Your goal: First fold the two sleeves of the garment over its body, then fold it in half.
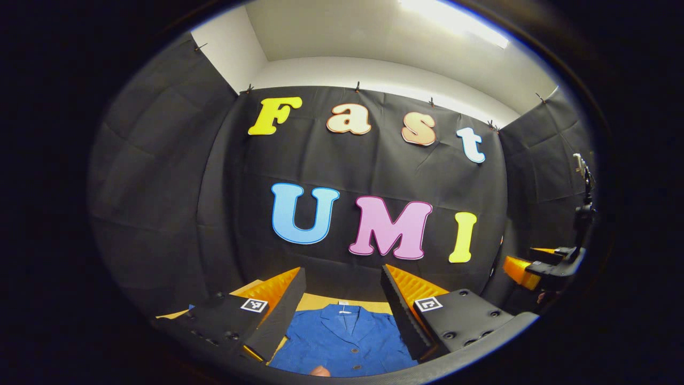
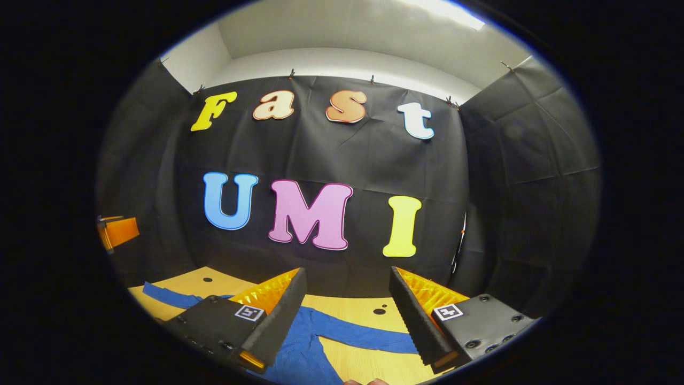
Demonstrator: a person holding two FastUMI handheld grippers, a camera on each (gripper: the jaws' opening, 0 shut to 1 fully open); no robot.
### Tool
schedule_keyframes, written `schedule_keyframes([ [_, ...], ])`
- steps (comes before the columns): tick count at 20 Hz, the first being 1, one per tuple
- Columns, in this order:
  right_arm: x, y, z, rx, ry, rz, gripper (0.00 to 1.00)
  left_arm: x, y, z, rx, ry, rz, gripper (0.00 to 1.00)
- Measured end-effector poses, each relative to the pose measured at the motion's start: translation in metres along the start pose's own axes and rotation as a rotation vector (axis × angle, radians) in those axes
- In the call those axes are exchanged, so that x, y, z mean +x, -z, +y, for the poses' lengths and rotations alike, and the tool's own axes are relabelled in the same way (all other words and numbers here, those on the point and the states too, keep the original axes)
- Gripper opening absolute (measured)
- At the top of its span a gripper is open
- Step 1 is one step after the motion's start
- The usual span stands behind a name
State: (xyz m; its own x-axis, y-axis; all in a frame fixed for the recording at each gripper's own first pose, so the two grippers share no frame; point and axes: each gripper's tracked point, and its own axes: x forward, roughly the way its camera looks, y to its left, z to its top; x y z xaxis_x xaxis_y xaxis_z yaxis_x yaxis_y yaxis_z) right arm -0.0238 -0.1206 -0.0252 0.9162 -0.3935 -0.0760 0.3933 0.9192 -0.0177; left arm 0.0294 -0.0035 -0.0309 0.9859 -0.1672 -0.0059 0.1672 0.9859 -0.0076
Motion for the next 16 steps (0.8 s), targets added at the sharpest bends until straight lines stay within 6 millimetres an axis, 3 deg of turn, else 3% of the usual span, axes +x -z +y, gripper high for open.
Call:
schedule_keyframes([
  [3, 0.000, -0.003, -0.007, -0.016, 0.039, -0.014, 0.90, 0.009, 0.007, 0.003, -0.020, 0.031, 0.005, 0.80],
  [7, 0.003, 0.009, -0.032, -0.017, 0.123, 0.026, 0.90, 0.023, 0.017, 0.002, -0.043, 0.077, 0.027, 0.83],
  [11, 0.016, 0.043, -0.069, -0.043, 0.201, 0.089, 0.90, 0.034, 0.025, -0.003, -0.069, 0.133, 0.041, 0.84],
  [16, 0.046, 0.116, -0.123, -0.061, 0.251, 0.191, 0.90, 0.058, 0.041, -0.012, -0.082, 0.119, 0.060, 0.82],
])
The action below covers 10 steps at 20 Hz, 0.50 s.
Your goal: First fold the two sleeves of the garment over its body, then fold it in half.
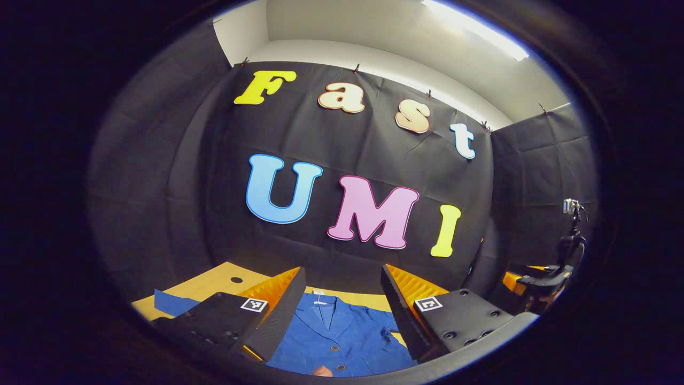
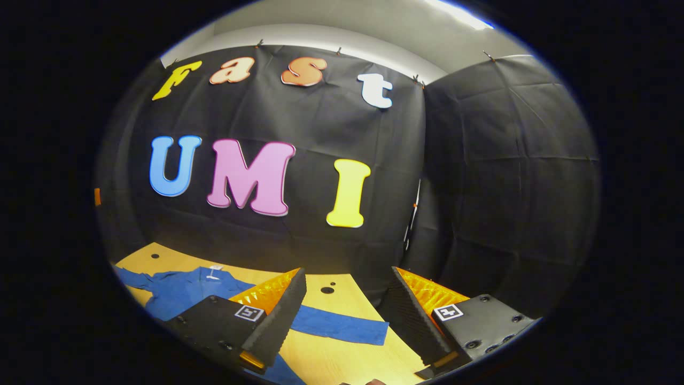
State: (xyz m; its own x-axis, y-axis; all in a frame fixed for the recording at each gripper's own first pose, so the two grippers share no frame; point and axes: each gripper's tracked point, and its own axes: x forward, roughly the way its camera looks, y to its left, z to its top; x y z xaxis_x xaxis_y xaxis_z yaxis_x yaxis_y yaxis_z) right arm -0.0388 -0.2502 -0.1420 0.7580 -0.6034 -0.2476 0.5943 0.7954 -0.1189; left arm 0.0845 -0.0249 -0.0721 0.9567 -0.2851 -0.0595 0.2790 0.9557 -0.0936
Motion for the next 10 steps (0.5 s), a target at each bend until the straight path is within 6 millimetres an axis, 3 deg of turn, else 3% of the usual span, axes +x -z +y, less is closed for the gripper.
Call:
schedule_keyframes([
  [2, 0.027, 0.036, -0.012, -0.025, 0.000, 0.072, 0.90, 0.010, 0.006, 0.000, -0.023, -0.057, -0.001, 0.84],
  [3, 0.037, 0.052, -0.016, -0.019, -0.005, 0.093, 0.99, 0.013, 0.011, -0.006, -0.038, -0.062, 0.004, 0.84],
  [5, 0.067, 0.076, -0.027, -0.012, -0.001, 0.101, 0.99, 0.024, 0.020, -0.015, -0.015, -0.045, 0.012, 0.82],
  [8, 0.097, 0.137, -0.039, 0.029, 0.005, 0.221, 0.99, 0.039, 0.023, 0.006, 0.030, -0.163, 0.018, 0.82],
  [10, 0.118, 0.175, -0.048, 0.050, 0.018, 0.286, 0.99, 0.047, 0.023, 0.002, 0.027, -0.187, 0.025, 0.82],
])
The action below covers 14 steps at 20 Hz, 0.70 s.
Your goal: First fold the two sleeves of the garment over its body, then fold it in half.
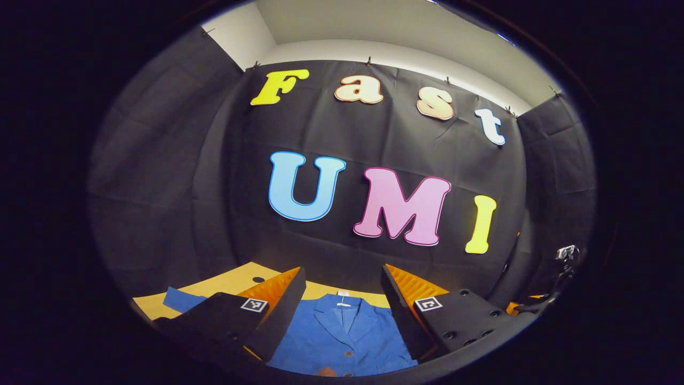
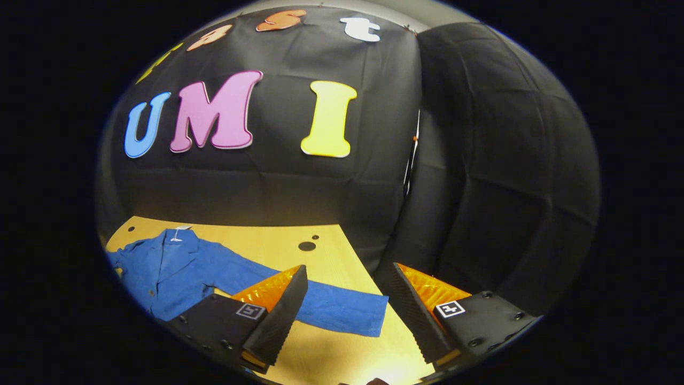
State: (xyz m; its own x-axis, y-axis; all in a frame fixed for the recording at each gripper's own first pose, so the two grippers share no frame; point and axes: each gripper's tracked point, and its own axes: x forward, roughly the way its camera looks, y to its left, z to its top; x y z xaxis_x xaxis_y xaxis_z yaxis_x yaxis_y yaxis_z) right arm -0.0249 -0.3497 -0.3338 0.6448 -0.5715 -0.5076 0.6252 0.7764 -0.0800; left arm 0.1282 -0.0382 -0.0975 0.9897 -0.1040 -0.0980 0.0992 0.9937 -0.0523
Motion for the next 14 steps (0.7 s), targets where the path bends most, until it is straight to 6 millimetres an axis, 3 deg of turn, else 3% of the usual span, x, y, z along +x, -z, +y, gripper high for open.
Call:
schedule_keyframes([
  [4, 0.042, 0.068, -0.022, 0.074, 0.044, 0.166, 1.00, 0.010, 0.010, -0.009, 0.013, -0.025, 0.031, 0.82],
  [8, 0.061, 0.130, -0.029, 0.142, 0.058, 0.349, 1.00, 0.017, 0.017, -0.027, 0.071, -0.013, 0.047, 0.82],
  [9, 0.062, 0.141, -0.030, 0.166, 0.070, 0.388, 1.00, 0.019, 0.019, -0.032, 0.078, -0.004, 0.051, 0.82],
  [10, 0.063, 0.151, -0.033, 0.190, 0.085, 0.418, 0.92, 0.020, 0.019, -0.036, 0.079, 0.004, 0.054, 0.82],
  [11, 0.063, 0.159, -0.036, 0.205, 0.105, 0.449, 1.00, 0.020, 0.019, -0.039, 0.076, 0.010, 0.055, 0.82],
  [12, 0.064, 0.165, -0.039, 0.218, 0.114, 0.467, 1.00, 0.021, 0.019, -0.042, 0.072, 0.015, 0.056, 0.82],
  [13, 0.063, 0.170, -0.041, 0.220, 0.114, 0.488, 0.91, 0.022, 0.020, -0.044, 0.070, 0.020, 0.059, 0.82],
  [14, 0.068, 0.164, -0.040, 0.223, 0.117, 0.457, 0.90, 0.021, 0.020, -0.044, 0.070, 0.023, 0.062, 0.82],
])
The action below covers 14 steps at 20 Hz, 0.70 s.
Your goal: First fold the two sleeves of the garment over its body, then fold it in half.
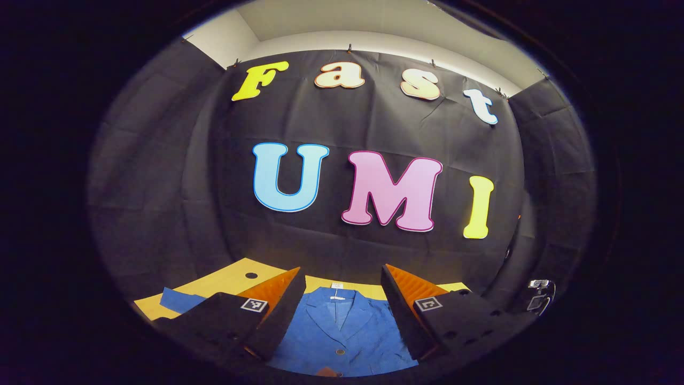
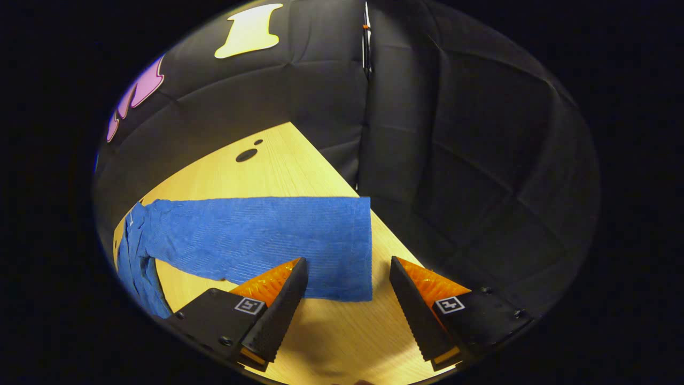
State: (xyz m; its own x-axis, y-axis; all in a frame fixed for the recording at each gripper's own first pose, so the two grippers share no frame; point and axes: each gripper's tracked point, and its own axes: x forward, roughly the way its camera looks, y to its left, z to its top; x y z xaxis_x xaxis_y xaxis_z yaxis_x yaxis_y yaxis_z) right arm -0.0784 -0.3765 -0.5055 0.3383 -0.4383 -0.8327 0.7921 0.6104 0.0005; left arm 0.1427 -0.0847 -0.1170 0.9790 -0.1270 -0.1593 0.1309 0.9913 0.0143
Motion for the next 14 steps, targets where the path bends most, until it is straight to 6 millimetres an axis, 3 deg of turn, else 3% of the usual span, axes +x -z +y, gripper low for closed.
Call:
schedule_keyframes([
  [1, 0.000, 0.001, 0.003, 0.004, -0.011, 0.006, 0.88, 0.000, 0.001, 0.001, 0.003, -0.002, 0.004, 0.82],
  [2, -0.001, 0.004, 0.005, 0.010, -0.021, 0.015, 0.96, -0.002, 0.002, 0.003, 0.005, -0.004, 0.007, 0.82],
  [3, 0.000, 0.005, 0.007, 0.010, -0.024, 0.018, 0.96, -0.002, 0.003, 0.003, 0.005, -0.005, 0.010, 0.82],
  [4, 0.001, 0.006, 0.010, 0.007, -0.024, 0.021, 0.84, -0.003, 0.003, 0.005, 0.003, -0.007, 0.014, 0.82],
  [7, 0.002, 0.008, 0.013, -0.022, -0.009, 0.022, 0.84, -0.007, 0.002, 0.009, 0.003, -0.011, 0.017, 0.82],
  [8, 0.005, 0.009, 0.011, -0.031, 0.005, 0.025, 0.93, -0.008, 0.003, 0.010, 0.006, -0.012, 0.018, 0.82],
  [11, 0.005, 0.010, 0.013, -0.009, 0.010, 0.046, 0.48, -0.009, 0.006, 0.014, 0.021, -0.024, 0.023, 0.82],
  [12, 0.004, 0.011, 0.016, 0.005, -0.007, 0.055, 0.66, -0.010, 0.007, 0.015, 0.025, -0.029, 0.030, 0.82],
  [14, 0.007, 0.010, 0.018, 0.011, -0.004, 0.051, 0.17, -0.011, 0.007, 0.015, 0.026, -0.027, 0.034, 0.82],
])
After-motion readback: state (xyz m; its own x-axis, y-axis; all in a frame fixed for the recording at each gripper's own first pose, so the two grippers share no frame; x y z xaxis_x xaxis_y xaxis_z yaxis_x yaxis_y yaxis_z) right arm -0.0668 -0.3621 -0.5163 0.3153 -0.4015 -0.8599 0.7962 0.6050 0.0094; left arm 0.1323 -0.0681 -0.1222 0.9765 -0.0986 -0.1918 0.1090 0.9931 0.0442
